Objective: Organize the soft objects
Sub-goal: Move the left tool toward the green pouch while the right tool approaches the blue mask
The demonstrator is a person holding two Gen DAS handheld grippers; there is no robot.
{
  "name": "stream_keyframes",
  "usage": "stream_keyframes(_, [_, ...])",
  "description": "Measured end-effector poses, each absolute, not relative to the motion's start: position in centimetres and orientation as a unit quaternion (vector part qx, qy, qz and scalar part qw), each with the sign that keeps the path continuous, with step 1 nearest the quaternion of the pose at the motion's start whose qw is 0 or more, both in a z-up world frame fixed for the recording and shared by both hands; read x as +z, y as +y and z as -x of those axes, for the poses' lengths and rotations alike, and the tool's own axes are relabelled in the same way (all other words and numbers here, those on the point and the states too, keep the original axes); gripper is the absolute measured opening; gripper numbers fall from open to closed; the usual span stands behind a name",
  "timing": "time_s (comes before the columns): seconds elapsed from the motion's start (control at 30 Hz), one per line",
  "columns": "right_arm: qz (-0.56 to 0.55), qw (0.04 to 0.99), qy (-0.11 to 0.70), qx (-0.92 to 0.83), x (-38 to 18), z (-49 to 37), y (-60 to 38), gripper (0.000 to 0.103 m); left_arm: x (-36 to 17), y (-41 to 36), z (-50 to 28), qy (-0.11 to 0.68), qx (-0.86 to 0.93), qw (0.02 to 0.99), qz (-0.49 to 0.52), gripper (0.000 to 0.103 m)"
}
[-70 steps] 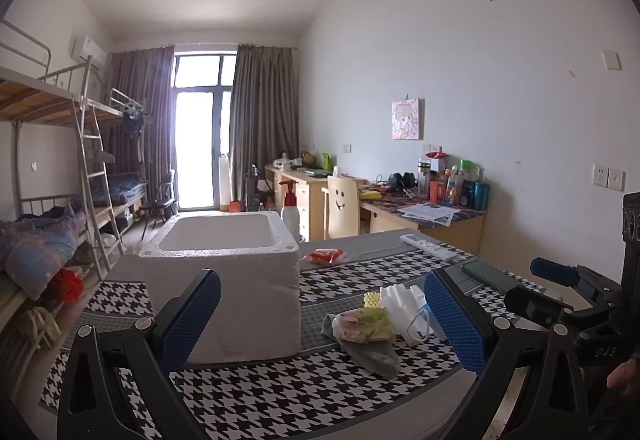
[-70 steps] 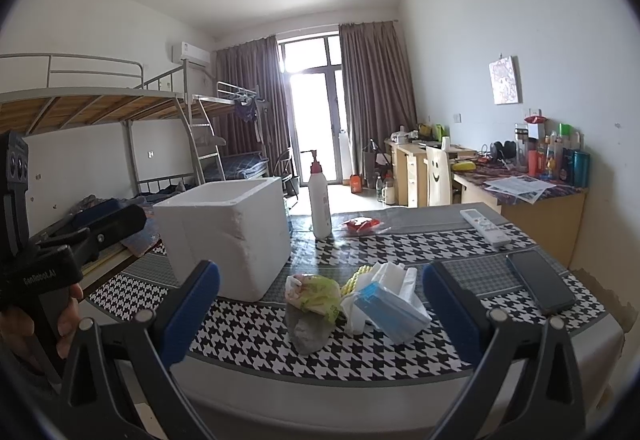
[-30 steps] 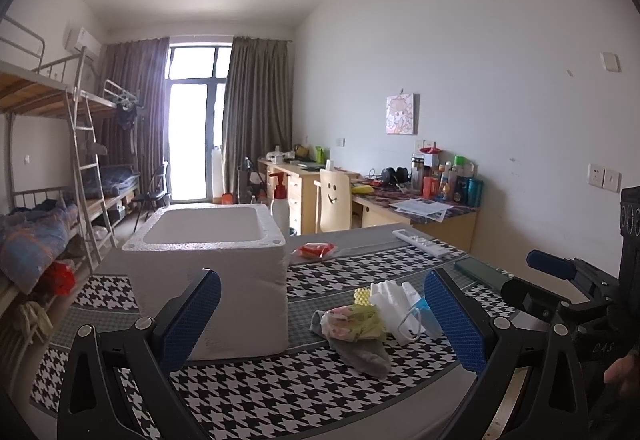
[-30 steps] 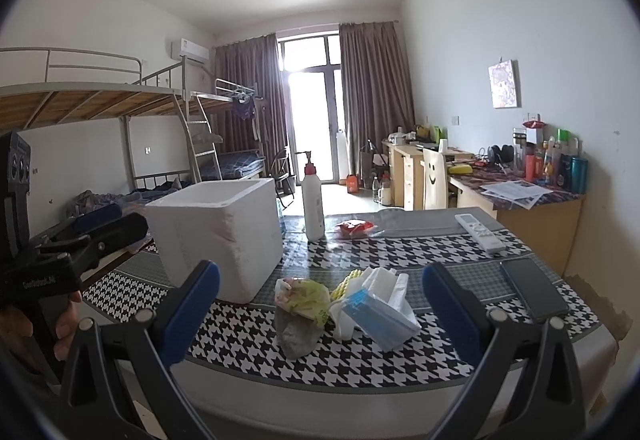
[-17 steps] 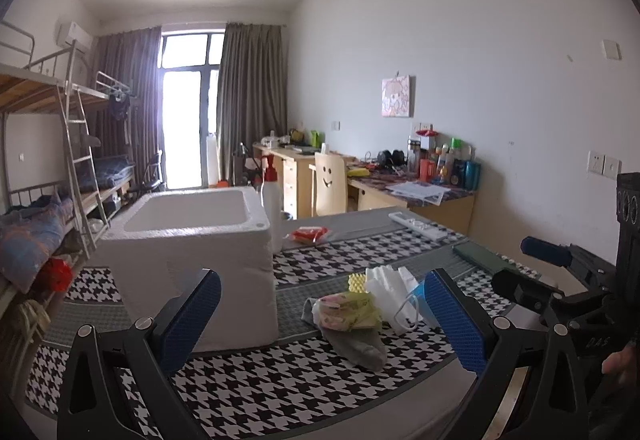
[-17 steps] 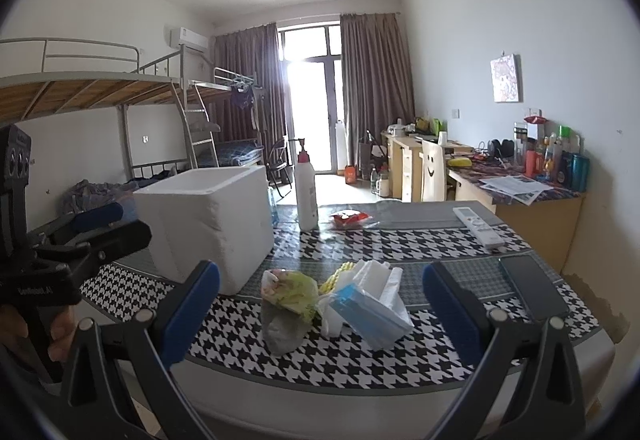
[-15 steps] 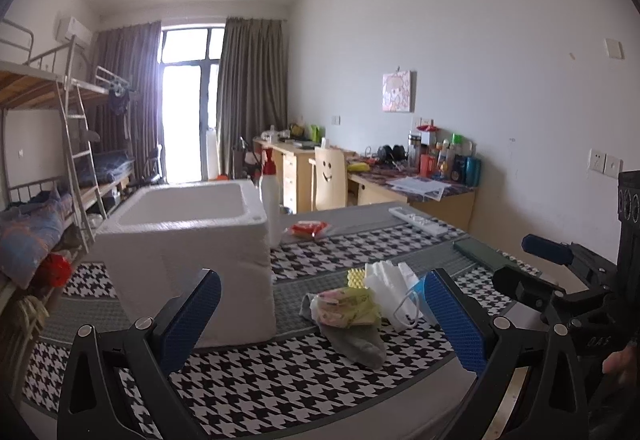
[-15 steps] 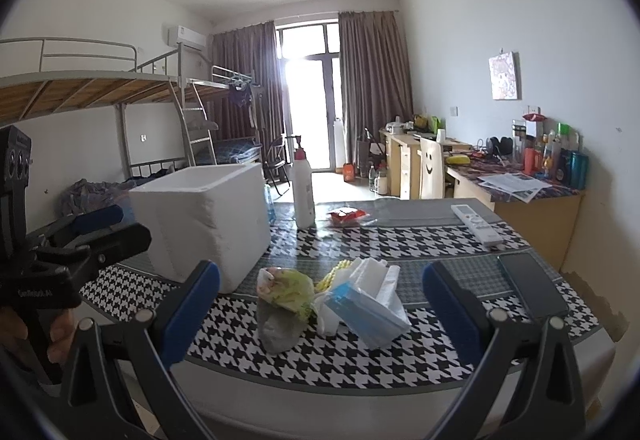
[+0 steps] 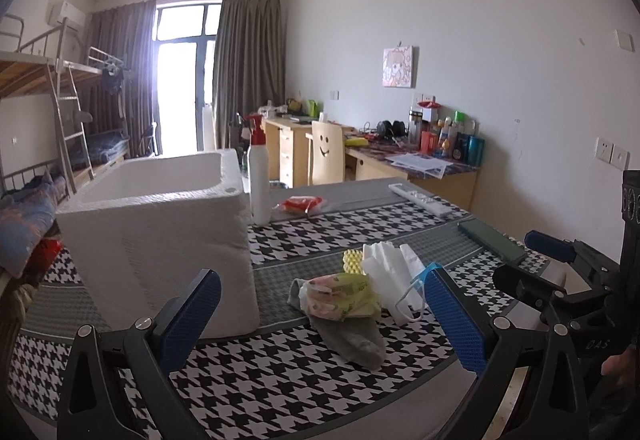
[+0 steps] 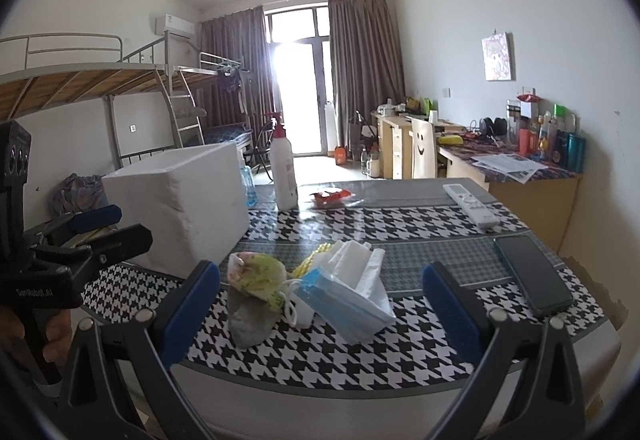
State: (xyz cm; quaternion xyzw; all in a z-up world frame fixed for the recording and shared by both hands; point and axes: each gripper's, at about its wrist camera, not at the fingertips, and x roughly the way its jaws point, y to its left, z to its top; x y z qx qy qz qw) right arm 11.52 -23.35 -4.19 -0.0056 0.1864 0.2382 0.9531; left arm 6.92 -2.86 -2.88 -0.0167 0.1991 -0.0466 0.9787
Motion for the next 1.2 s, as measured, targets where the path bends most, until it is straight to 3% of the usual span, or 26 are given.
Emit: stream_keyframes(1.2, [-0.010,0.940,0.235,0.246,-7.7,-16.4,-25.1,0.102,-6.5,-6.8,-15.7,0.298,-0.004,0.954,-0.009,0.102])
